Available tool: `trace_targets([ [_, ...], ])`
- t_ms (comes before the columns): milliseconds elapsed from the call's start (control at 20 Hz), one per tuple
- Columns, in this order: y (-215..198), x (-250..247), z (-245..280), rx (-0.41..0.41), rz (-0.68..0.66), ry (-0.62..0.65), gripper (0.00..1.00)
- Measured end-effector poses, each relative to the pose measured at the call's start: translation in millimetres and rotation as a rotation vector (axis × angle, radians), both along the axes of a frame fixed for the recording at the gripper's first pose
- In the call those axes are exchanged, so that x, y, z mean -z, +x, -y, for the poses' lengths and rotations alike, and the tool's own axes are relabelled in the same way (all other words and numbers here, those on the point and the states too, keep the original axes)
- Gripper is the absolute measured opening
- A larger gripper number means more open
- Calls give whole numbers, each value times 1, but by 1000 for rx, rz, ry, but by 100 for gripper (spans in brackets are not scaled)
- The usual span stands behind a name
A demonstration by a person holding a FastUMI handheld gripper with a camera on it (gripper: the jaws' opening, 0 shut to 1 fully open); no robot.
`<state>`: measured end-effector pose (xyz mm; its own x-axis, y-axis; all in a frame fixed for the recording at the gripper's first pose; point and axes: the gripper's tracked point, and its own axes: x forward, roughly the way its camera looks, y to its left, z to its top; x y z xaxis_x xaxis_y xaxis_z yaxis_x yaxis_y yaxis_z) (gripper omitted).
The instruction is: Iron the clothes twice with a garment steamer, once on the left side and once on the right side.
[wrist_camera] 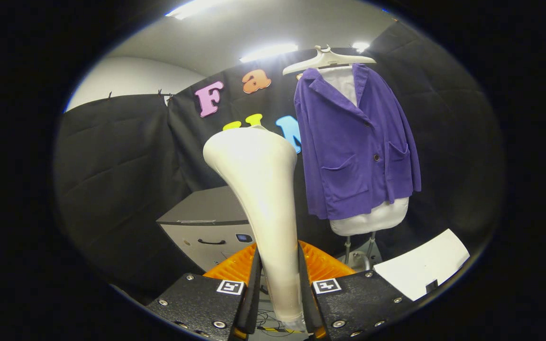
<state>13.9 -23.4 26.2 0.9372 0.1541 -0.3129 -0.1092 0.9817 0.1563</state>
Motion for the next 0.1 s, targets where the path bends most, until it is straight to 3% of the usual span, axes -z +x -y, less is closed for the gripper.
trace_targets([
  [100,1,0,0,2,3,1,39],
])
